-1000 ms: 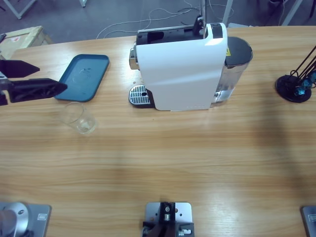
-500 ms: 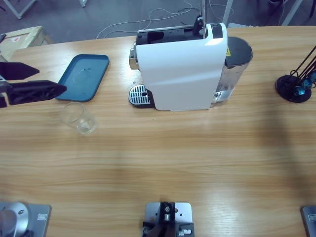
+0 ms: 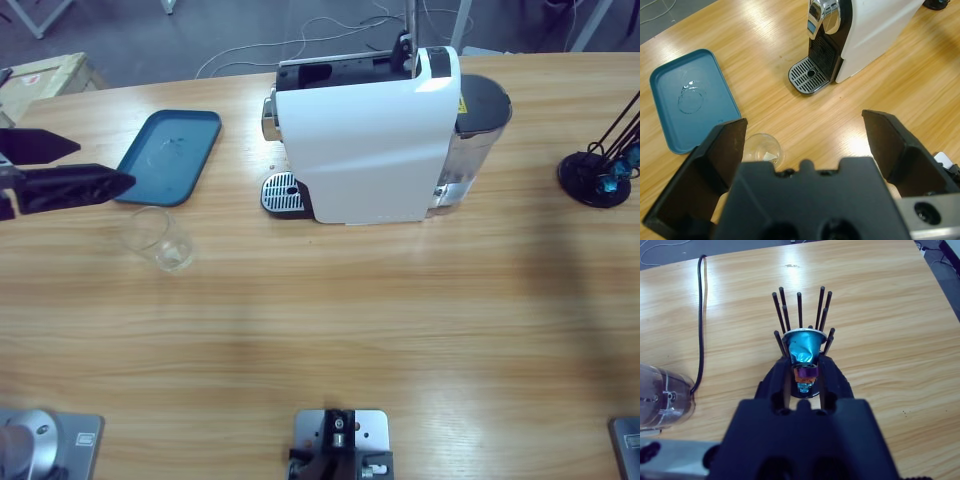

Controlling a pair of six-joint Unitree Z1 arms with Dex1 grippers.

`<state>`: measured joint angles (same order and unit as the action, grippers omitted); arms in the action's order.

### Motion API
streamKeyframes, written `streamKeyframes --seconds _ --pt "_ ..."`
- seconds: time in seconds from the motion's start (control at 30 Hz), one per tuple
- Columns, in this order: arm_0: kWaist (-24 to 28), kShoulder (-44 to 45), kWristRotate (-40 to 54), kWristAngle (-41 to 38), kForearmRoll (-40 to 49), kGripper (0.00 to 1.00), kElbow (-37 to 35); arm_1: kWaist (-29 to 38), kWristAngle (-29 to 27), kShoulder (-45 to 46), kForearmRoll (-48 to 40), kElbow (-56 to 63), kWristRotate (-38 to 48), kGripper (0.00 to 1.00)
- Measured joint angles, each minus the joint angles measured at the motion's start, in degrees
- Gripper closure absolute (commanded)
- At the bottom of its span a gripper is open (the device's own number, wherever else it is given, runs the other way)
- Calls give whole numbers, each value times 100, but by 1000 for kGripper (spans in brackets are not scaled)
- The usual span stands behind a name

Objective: Pour coffee

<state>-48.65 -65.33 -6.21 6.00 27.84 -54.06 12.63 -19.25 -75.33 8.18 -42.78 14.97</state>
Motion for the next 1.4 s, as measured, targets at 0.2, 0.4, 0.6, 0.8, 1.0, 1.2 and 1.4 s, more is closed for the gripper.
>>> streamKeyframes --seconds 0.2,0.4,0.6,0.8,1.0,1.2,1.4 --pt "0 54 -3 0 0 9 12 -30 31 -1 -21 2 -69 1000" --pt "0 70 -15 0 0 9 19 -58 32 3 -103 14 -135 1000" --pt "0 70 -51 0 -28 9 92 -75 31 271 4 -45 -154 1000" --pt "-36 70 -68 0 -49 9 152 11 31 684 398 -209 -153 1000" --pt "-62 99 -68 1 -56 9 167 1493 497 1136 862 -642 -501 1000" --pt "-133 330 218 19 5 9 247 3678 829 681 1258 -1370 -1497 1000" --pt "-244 876 766 32 332 9 549 4380 1337 -652 1575 -2898 -2087 1000"
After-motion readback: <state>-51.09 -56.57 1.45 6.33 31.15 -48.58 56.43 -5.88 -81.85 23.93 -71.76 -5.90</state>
